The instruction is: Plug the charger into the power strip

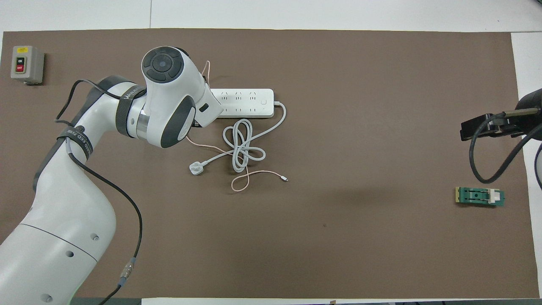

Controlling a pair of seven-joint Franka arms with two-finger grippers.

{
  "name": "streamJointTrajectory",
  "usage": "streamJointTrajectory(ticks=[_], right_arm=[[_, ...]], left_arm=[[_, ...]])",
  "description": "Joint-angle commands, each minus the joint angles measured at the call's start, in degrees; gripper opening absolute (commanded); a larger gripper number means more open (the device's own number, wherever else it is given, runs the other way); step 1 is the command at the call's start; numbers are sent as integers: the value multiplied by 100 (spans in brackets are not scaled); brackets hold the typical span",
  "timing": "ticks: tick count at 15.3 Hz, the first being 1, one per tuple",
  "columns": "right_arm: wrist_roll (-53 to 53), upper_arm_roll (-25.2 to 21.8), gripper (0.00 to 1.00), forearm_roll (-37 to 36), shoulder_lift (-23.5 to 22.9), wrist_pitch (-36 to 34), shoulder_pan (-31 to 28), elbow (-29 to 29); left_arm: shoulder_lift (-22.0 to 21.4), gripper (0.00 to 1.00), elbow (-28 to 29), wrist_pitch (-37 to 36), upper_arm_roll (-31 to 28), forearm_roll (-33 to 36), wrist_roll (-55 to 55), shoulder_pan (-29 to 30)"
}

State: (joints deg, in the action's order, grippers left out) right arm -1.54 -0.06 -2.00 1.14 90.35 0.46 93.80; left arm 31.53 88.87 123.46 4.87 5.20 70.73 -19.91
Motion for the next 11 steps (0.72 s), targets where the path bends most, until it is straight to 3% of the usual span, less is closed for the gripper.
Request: streamJointTrajectory(ticks=[1,5,11], right_arm=[[83,50,100,-20,88,53,-46,77],[84,50,100,-29,115,44,-46,95],[92,50,100,-29,124,35,-46,112]], left_arm=[[562,0,-657,-618,110,-46,186,40],[652,0,-740,-604,137,-98,213,92],[626,0,-451,115,137,-195,581,92]])
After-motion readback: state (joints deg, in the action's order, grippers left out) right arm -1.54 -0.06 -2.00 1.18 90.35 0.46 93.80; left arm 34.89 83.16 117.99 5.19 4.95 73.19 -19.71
